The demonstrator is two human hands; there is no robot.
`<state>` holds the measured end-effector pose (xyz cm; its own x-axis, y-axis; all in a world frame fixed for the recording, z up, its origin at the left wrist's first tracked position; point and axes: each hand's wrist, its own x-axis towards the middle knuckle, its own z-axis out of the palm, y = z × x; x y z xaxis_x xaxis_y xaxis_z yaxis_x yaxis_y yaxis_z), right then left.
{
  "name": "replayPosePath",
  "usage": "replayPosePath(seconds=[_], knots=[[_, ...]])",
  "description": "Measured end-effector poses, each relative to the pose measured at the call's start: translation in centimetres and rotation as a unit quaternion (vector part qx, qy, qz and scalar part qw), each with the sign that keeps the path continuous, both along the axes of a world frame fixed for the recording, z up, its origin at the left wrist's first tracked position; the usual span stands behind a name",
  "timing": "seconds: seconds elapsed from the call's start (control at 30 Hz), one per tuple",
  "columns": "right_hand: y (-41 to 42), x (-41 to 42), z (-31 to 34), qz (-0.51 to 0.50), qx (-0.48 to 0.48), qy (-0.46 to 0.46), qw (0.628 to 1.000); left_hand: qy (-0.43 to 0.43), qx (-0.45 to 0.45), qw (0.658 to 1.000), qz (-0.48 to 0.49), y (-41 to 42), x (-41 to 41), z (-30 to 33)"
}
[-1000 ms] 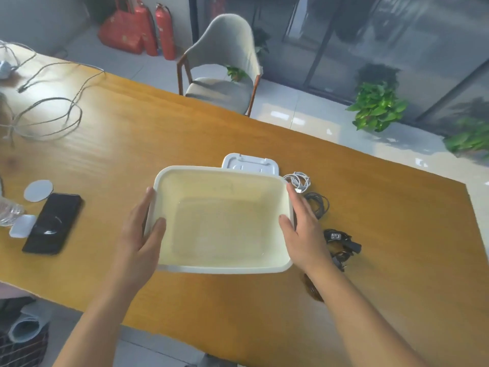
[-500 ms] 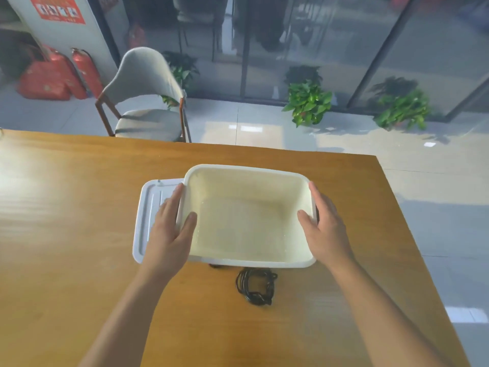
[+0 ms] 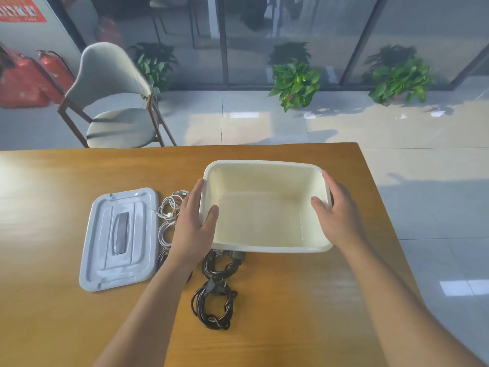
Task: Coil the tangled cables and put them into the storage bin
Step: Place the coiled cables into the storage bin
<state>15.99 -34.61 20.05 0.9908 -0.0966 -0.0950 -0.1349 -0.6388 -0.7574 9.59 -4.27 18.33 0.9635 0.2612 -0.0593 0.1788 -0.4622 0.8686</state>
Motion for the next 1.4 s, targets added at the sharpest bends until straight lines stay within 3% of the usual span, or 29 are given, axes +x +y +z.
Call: replayPosePath(seconds=[0.33,0.57,0.73,1.13,1.27,1.4], knots=[[0.1,3.8,-4.4,-0.031,-0.008,0.044,0.999,0.063,0.005,0.998,-0.005,-0.8,4.7,-4.4],[0.7,3.3,-6.1,-0.03,-0.056,0.019,0.998,0.06,0.025,0.998,-0.015,-0.7,4.7,-5.7],[1.9,1.3,-4.9,-0.015,-0.177,-0.013,0.984,0.057,0.07,0.995,-0.036,-0.5,2.8,-5.0],[7.0,-11.1,-5.4,0.21,-0.152,-0.154,0.953,0.062,0.135,0.987,-0.052,1.2,-10.1,-6.3],[8.6,-14.9,-8.1,0.29,-0.162,-0.089,0.939,0.085,0.154,0.983,-0.058,1.3,-13.8,-8.3],[10.1,-16.1,-10.7,0.305,-0.175,-0.002,0.936,0.108,0.145,0.98,-0.079,1.0,-15.7,-9.8]])
